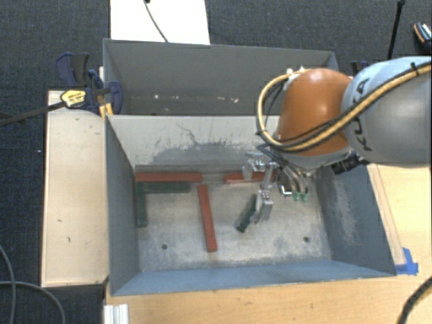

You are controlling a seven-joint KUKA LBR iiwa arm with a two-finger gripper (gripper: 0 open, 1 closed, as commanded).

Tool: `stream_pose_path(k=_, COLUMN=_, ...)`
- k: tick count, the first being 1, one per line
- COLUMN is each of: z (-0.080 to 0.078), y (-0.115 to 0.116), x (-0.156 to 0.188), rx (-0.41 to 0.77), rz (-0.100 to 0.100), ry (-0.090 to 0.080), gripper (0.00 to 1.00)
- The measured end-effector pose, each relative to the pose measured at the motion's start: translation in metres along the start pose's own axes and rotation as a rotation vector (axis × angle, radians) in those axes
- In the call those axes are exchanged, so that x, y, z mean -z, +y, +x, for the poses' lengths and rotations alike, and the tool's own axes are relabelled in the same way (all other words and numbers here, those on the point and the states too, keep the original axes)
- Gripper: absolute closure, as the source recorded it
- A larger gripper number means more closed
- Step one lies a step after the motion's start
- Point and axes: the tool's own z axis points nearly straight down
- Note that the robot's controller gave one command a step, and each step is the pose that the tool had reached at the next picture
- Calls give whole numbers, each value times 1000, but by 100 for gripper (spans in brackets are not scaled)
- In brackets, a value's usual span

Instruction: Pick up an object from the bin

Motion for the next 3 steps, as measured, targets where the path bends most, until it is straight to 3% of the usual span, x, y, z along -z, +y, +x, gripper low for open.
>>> stream_pose_path(k=1, z=-24, y=-42, x=-84, rx=232, rz=1, ry=-5, gripper=0)
stream_pose_path(k=2, z=-24, y=-42, x=-83, rx=229, rz=0, ry=-6, gripper=100)
stream_pose_path(k=3, z=-33, y=-45, x=46, rx=208, rz=3, ry=-17, gripper=100)
